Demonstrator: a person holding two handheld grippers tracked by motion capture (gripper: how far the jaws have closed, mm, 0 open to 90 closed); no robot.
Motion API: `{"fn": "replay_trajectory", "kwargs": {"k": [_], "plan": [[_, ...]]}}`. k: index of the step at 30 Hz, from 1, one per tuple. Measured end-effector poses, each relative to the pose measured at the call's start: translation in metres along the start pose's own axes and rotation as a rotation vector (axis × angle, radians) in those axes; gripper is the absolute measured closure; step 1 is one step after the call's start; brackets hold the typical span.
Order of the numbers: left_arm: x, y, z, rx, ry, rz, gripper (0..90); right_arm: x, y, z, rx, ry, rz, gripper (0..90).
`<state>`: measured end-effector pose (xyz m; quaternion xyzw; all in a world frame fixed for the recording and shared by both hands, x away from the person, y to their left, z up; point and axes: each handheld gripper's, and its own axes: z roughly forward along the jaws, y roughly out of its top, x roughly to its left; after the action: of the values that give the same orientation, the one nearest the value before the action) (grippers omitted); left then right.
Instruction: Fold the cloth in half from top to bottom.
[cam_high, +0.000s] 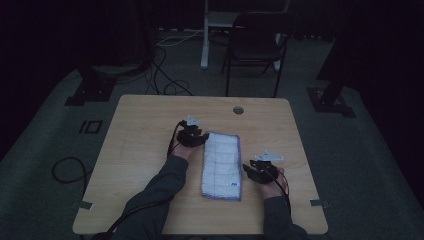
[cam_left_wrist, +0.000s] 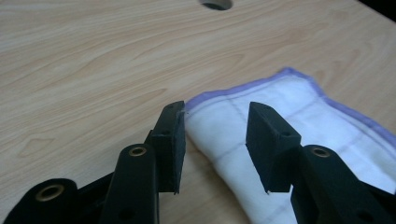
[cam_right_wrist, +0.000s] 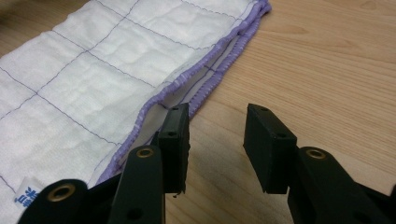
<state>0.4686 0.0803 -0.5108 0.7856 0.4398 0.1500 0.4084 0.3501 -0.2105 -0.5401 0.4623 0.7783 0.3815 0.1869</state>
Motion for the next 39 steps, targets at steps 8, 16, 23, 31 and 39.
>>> {"fn": "replay_trajectory", "kwargs": {"k": [8, 16, 23, 31, 39], "plan": [[0.004, 0.0, 0.023, 0.053, 0.022, -0.056, 56.9, -0.001, 0.0, -0.001, -0.005, 0.001, 0.002, 60.9], [0.005, -0.002, 0.038, 0.1, 0.045, -0.056, 56.8, -0.002, 0.0, -0.002, -0.009, 0.001, 0.007, 60.9], [0.002, -0.002, 0.04, 0.1, 0.055, -0.006, 61.1, -0.003, 0.002, -0.001, -0.019, 0.0, 0.008, 60.9], [0.002, 0.001, 0.04, 0.13, 0.017, -0.041, 81.2, -0.004, 0.013, -0.002, -0.045, -0.02, -0.013, 60.9], [-0.002, 0.002, 0.04, 0.141, 0.035, -0.02, 85.4, -0.007, 0.036, 0.012, -0.066, -0.021, -0.019, 61.1]]}}
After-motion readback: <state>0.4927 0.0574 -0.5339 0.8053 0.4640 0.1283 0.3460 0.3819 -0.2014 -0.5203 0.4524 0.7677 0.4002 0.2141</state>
